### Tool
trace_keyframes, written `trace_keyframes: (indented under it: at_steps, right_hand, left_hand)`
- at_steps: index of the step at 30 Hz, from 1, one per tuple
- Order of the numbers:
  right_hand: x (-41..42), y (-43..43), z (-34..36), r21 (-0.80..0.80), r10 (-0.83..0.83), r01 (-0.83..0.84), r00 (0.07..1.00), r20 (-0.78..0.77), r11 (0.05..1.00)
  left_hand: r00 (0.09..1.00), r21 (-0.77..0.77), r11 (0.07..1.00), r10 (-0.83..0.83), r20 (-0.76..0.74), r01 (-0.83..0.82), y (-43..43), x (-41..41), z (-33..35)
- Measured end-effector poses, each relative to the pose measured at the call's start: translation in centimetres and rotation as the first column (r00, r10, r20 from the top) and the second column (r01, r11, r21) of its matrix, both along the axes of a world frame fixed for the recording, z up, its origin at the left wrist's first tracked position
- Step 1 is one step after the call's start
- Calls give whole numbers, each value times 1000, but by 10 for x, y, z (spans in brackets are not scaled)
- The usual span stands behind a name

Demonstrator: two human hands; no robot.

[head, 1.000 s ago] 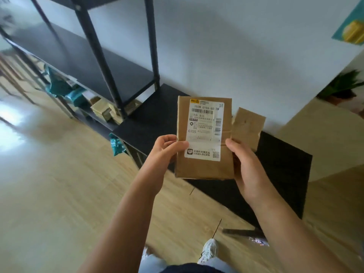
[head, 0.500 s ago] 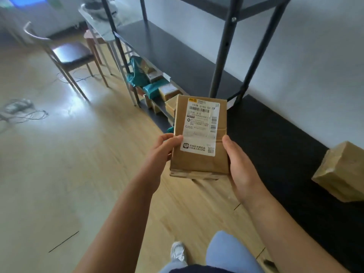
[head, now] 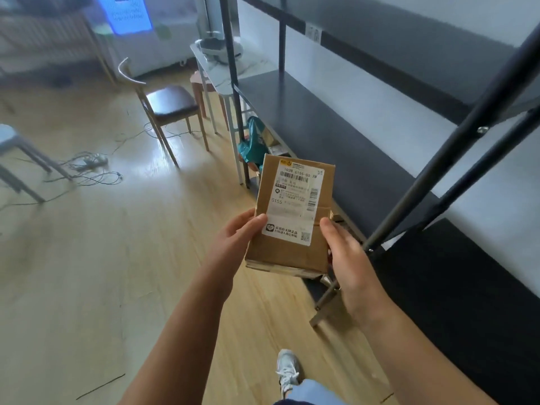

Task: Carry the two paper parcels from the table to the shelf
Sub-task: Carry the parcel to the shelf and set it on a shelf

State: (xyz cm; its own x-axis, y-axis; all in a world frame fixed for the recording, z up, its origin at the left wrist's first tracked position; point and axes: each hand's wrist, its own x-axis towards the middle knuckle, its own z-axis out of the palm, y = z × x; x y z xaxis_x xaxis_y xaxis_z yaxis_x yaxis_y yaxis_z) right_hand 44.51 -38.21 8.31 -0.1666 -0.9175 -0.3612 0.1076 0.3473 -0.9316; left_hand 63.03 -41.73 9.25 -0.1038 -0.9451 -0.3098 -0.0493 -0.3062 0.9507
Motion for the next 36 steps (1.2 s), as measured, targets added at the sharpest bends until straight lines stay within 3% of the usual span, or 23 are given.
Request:
trace_keyframes:
  at_steps: [4, 13, 20, 27, 31, 36]
  right_hand:
    - [2, -55, 2, 4, 4, -4, 1000, -18, 1000]
    - [19, -131, -24, 63, -135, 136, 991, -11, 989]
    - [56, -189, -45, 131, -348, 354, 935, -67, 926]
    - [90, -216, -57, 210, -614, 619, 784, -97, 757]
    - [78, -229, -58, 229, -681, 692, 719, -140, 684]
    - [48, -255, -62, 207, -756, 770, 635, -159, 604]
  left_hand:
    - [1000, -7, 1000, 16, 15, -16, -51, -1, 3]
    - [998, 143, 988, 58, -12, -56, -144, 8, -31]
    - [972, 222, 948, -234, 4, 228, -238, 34, -52]
    - [819, 310, 791, -571, 63, 527, -308, 34, -65]
    - [744, 339, 713, -666, 54, 614, -332, 9, -73]
    - [704, 334, 689, -704, 96, 643, -367, -35, -76]
